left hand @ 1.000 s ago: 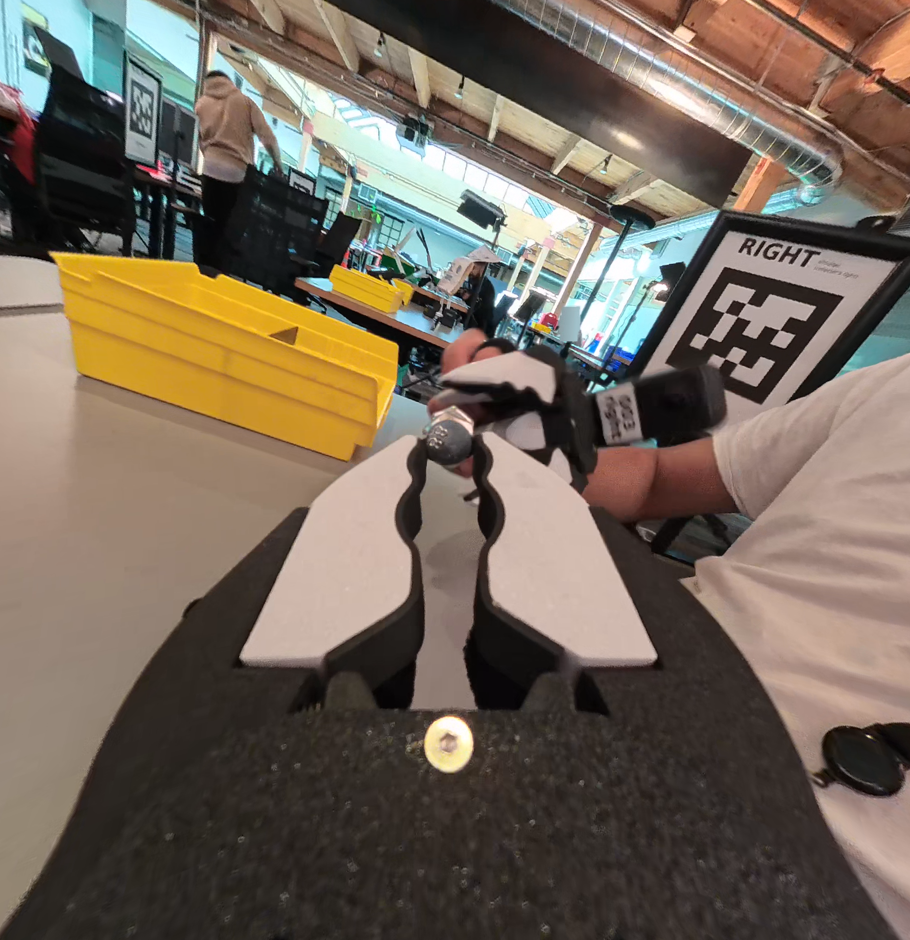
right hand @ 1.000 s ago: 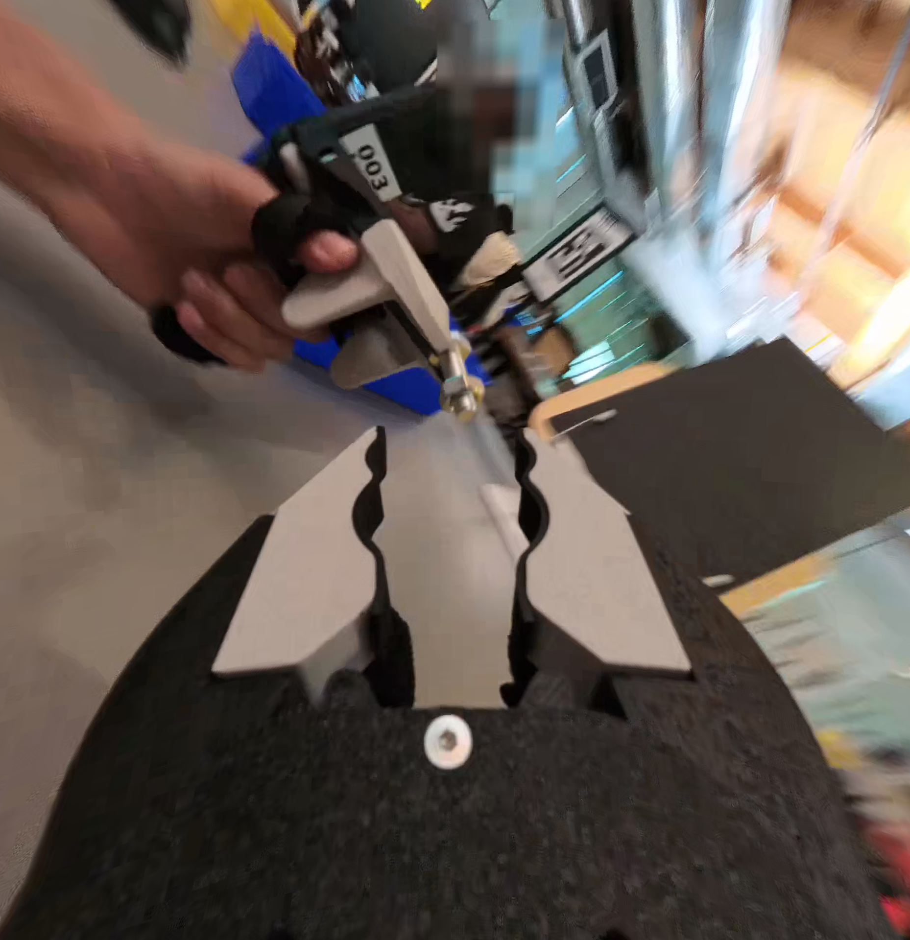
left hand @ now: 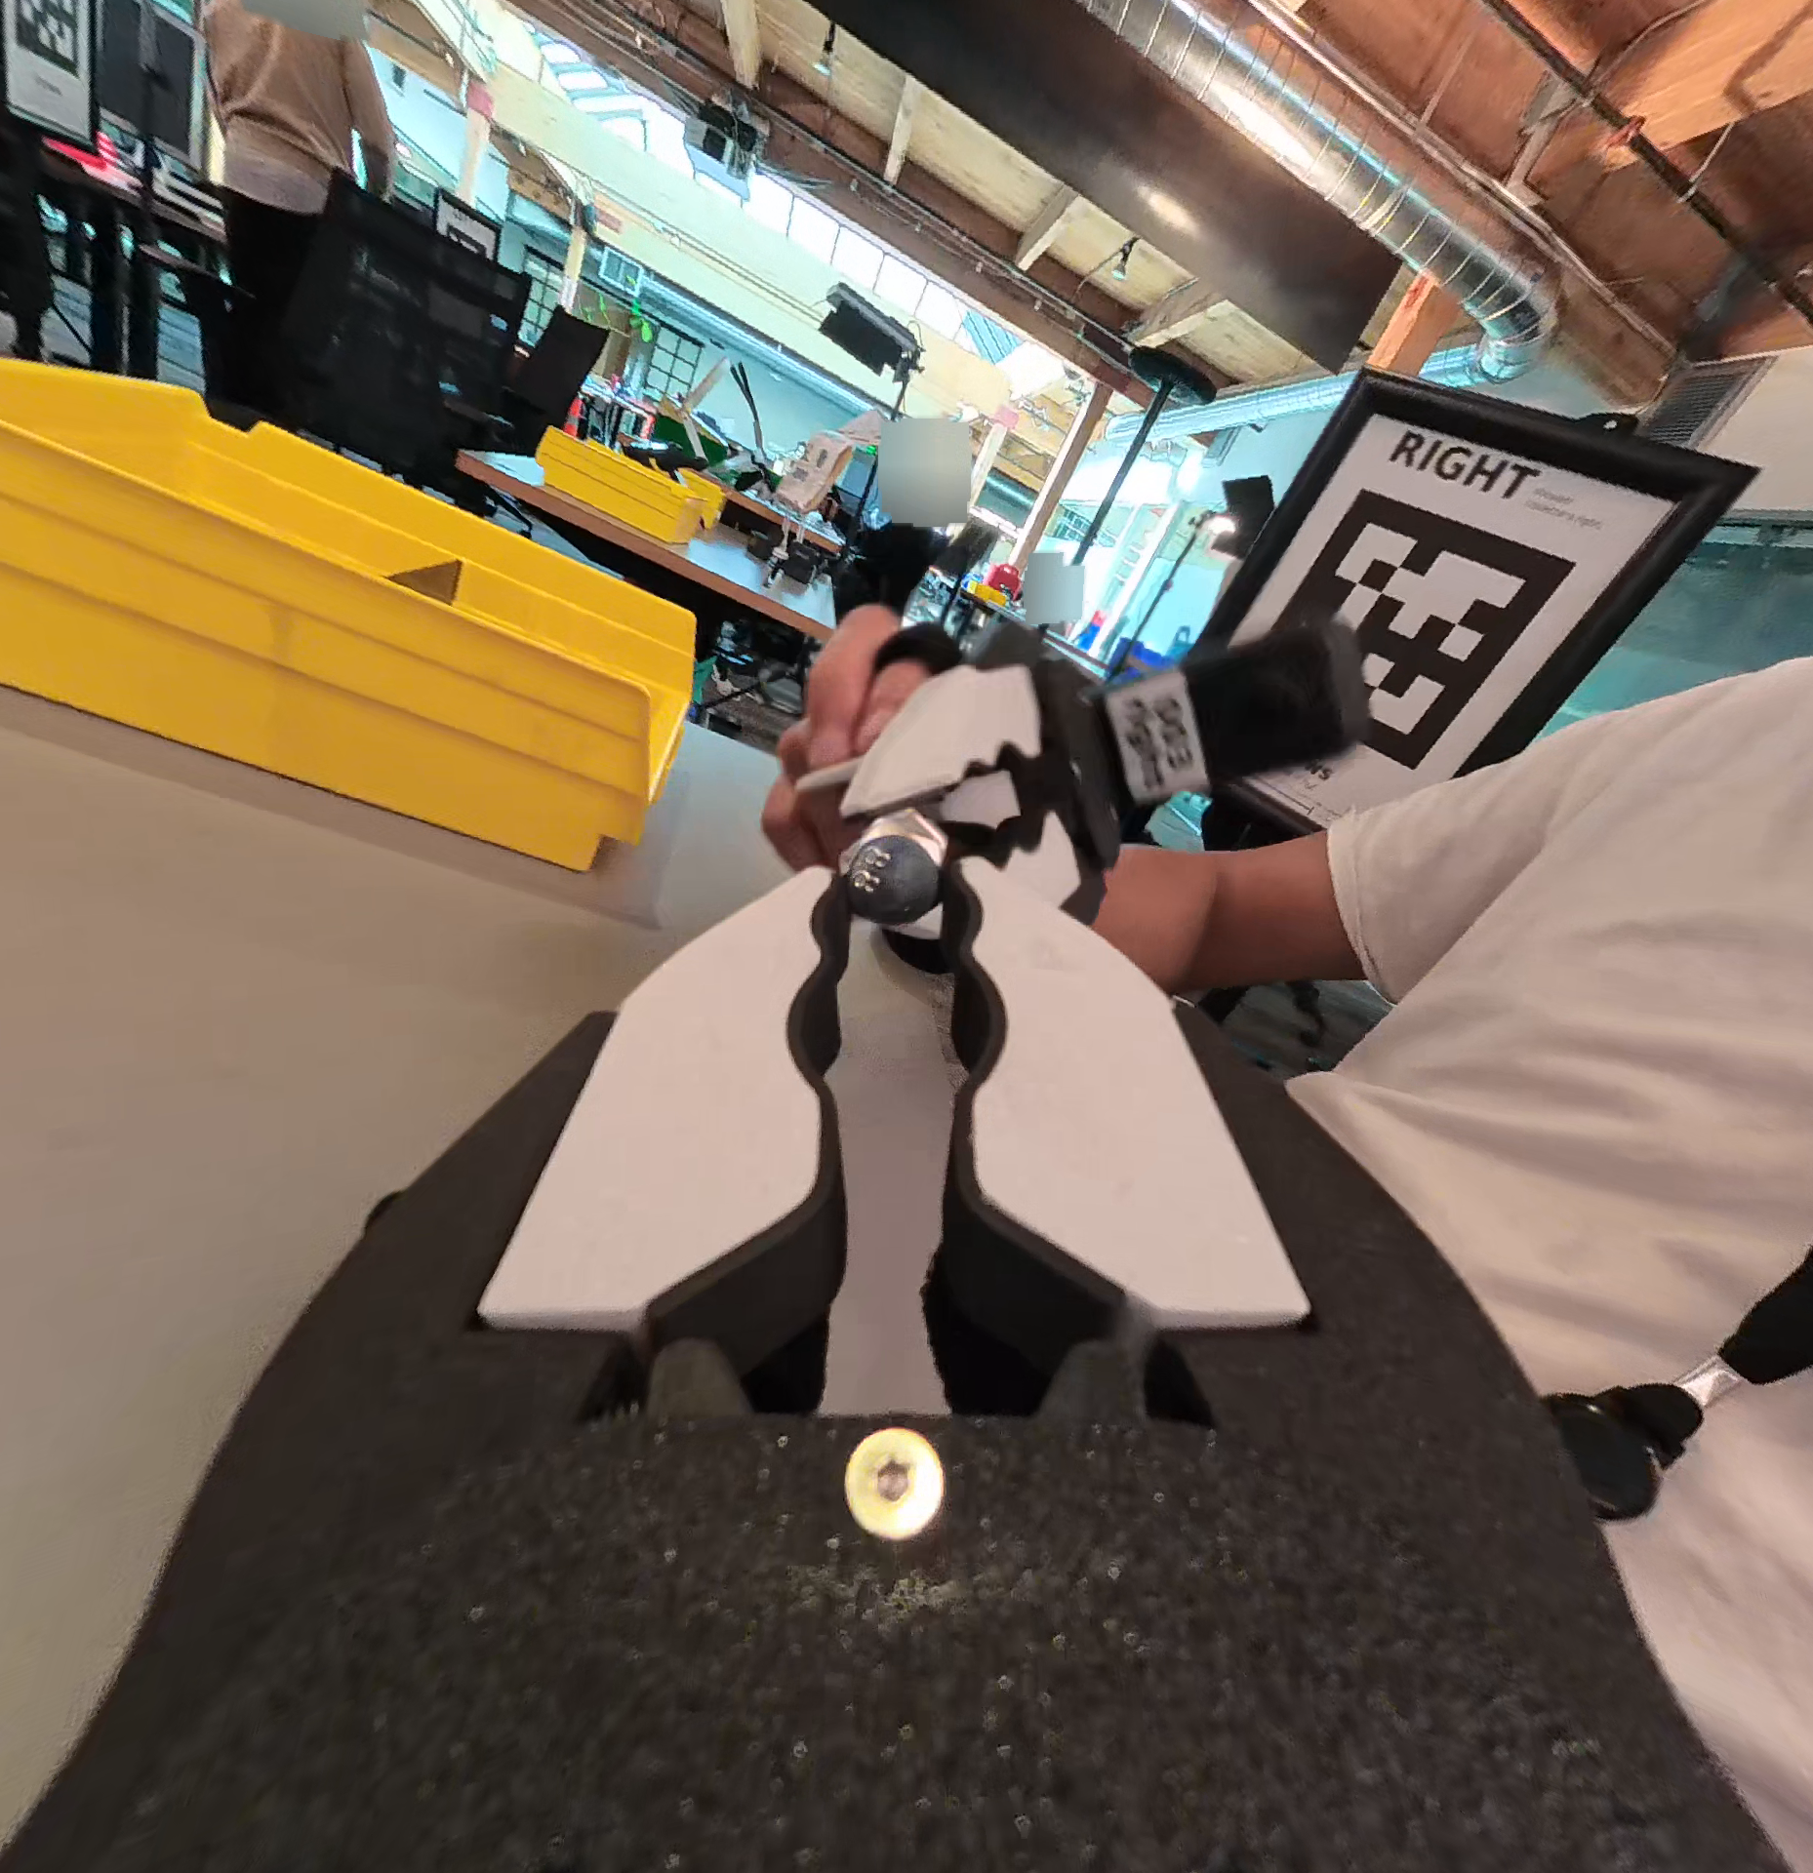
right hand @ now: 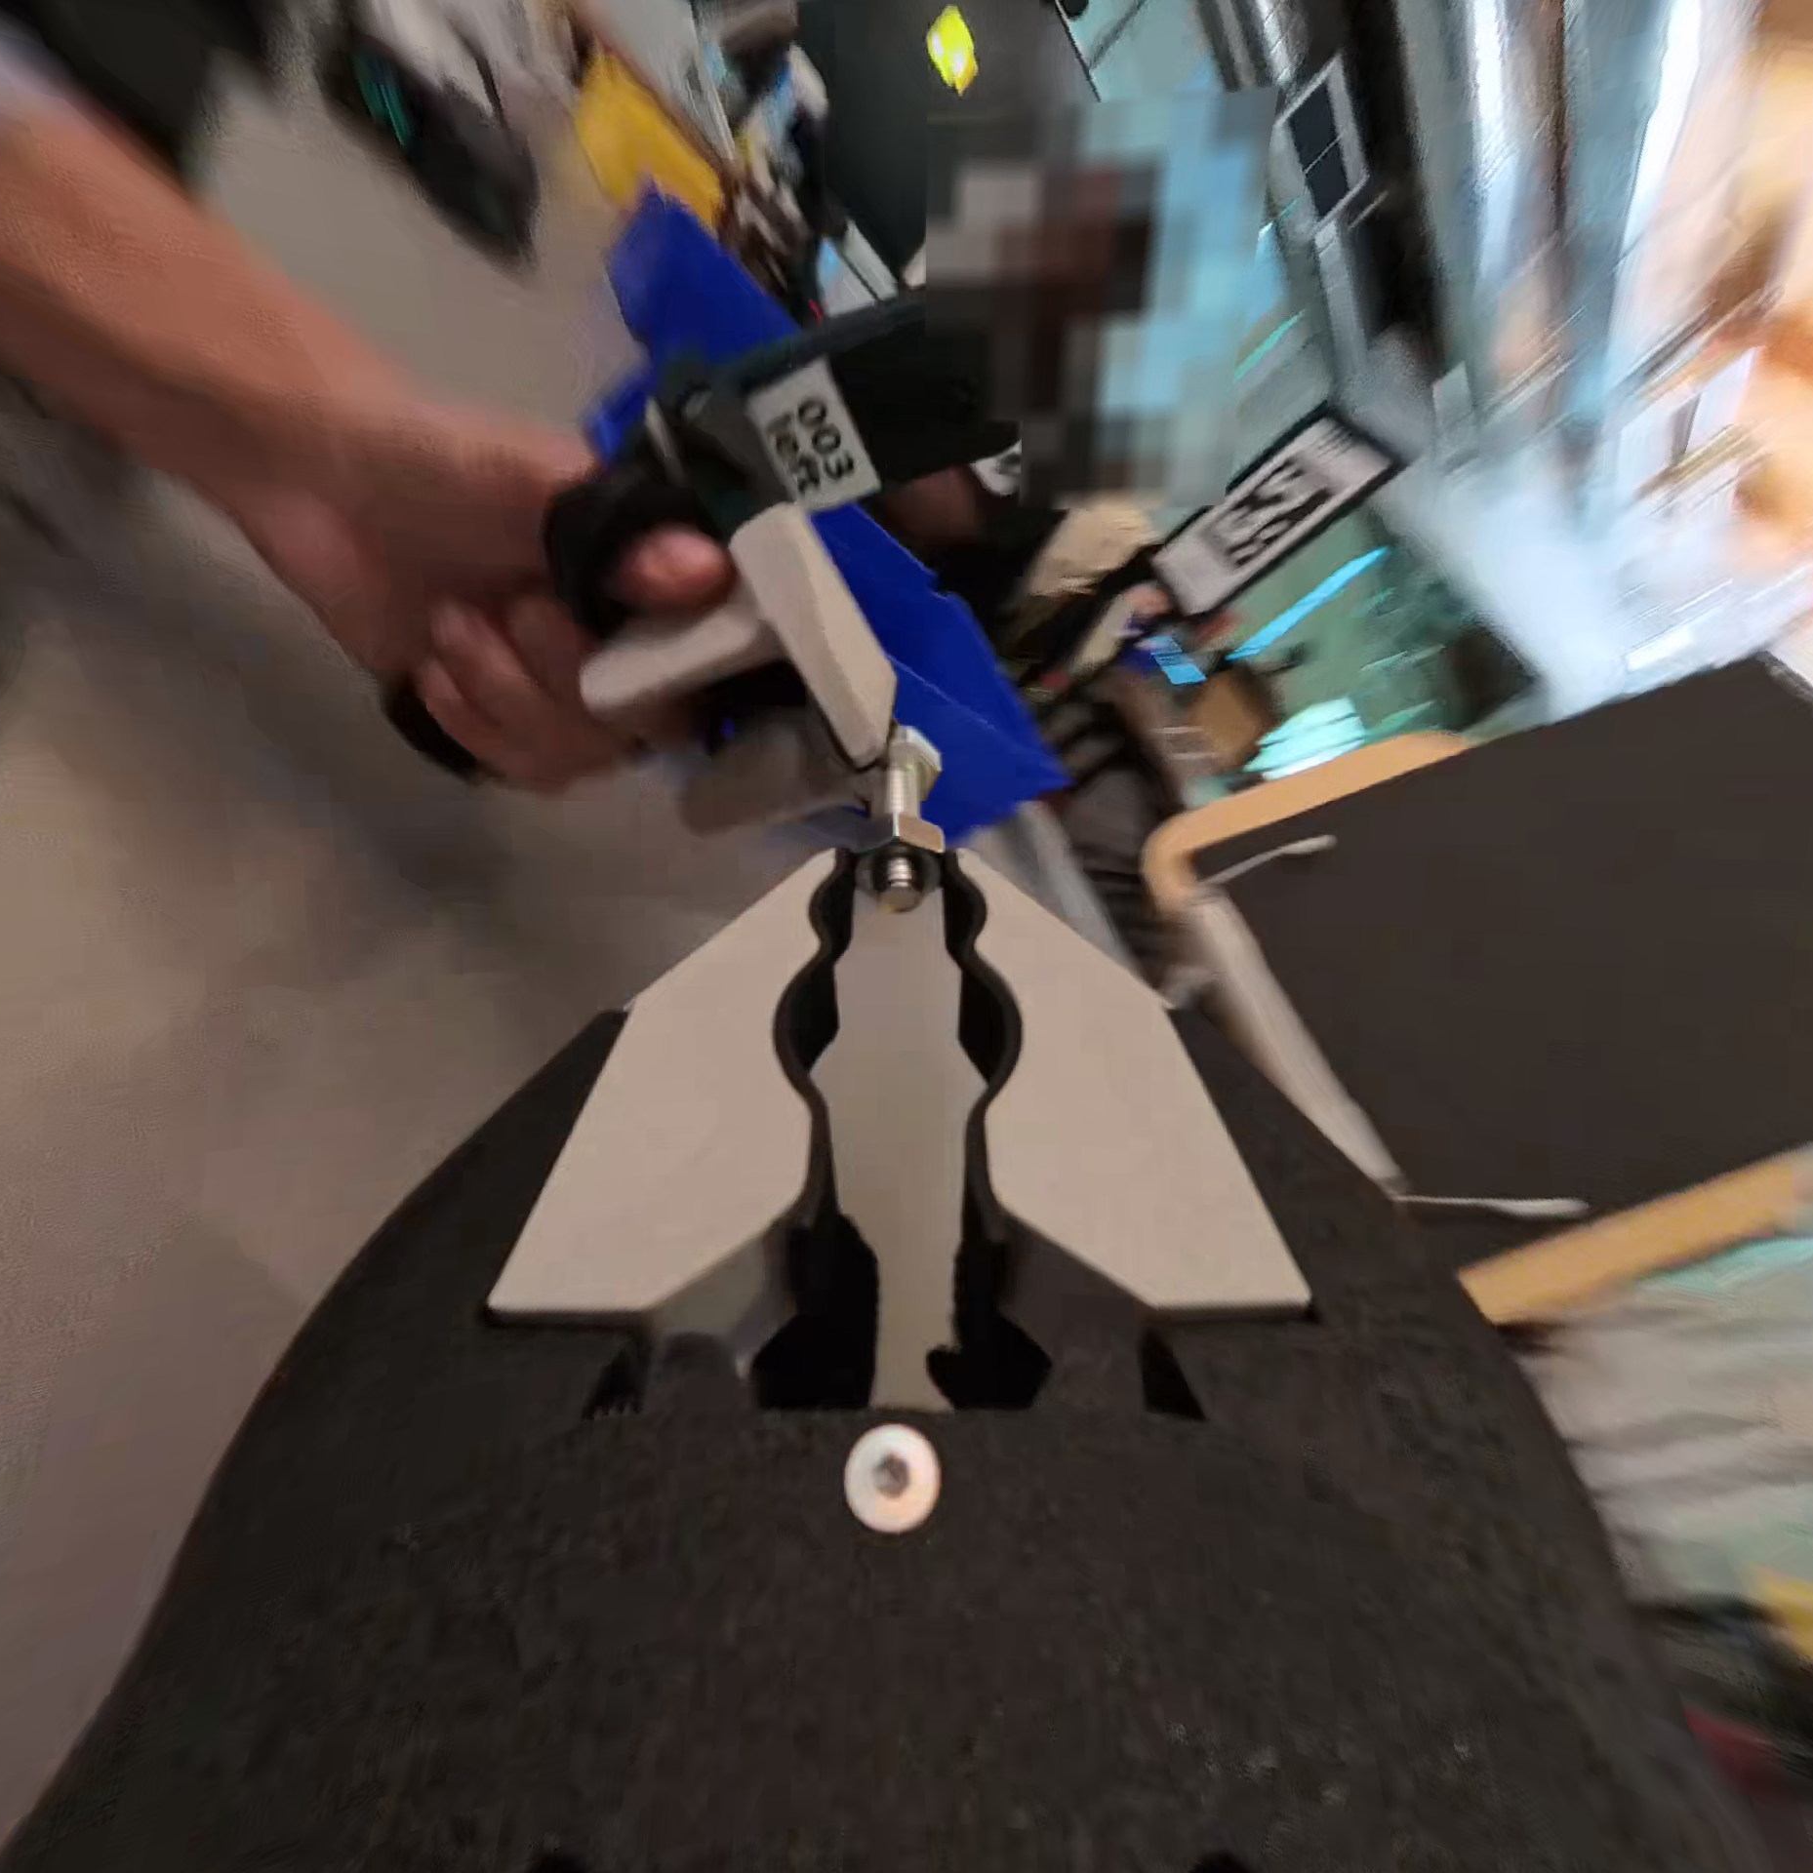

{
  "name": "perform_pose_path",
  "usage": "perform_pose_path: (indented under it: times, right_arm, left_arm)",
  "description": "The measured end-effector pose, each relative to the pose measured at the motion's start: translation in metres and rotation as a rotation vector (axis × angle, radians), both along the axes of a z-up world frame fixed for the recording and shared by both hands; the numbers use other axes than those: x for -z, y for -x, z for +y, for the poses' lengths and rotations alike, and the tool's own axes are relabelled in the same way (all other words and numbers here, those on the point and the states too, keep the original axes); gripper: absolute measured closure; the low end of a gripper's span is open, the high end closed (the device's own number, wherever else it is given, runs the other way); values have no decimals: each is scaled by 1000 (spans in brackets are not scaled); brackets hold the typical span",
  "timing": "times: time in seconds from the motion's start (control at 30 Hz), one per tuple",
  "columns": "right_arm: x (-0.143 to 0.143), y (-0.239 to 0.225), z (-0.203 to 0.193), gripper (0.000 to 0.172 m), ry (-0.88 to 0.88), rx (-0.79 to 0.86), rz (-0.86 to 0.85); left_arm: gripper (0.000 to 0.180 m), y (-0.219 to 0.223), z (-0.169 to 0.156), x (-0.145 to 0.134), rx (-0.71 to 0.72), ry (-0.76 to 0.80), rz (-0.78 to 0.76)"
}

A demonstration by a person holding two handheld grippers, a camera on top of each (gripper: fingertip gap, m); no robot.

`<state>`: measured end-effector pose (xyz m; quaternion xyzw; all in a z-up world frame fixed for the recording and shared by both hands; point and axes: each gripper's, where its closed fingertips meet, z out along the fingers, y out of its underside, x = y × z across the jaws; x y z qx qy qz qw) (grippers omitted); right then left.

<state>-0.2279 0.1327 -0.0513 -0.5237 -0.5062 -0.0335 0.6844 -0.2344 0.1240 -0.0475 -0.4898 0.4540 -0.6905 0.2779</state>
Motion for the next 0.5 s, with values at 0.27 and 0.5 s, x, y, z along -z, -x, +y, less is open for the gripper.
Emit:
perform_pose_path:
  times: [0.27, 0.5]
  right_arm:
    - [2, 3, -2, 145, -498, 244, -376]
    - [12, 10, 9, 127, 504, -36, 473]
  left_arm:
    - [163, 3, 10, 3, -37, 43, 12]
    - [163, 15, 26, -4, -186, -172, -15]
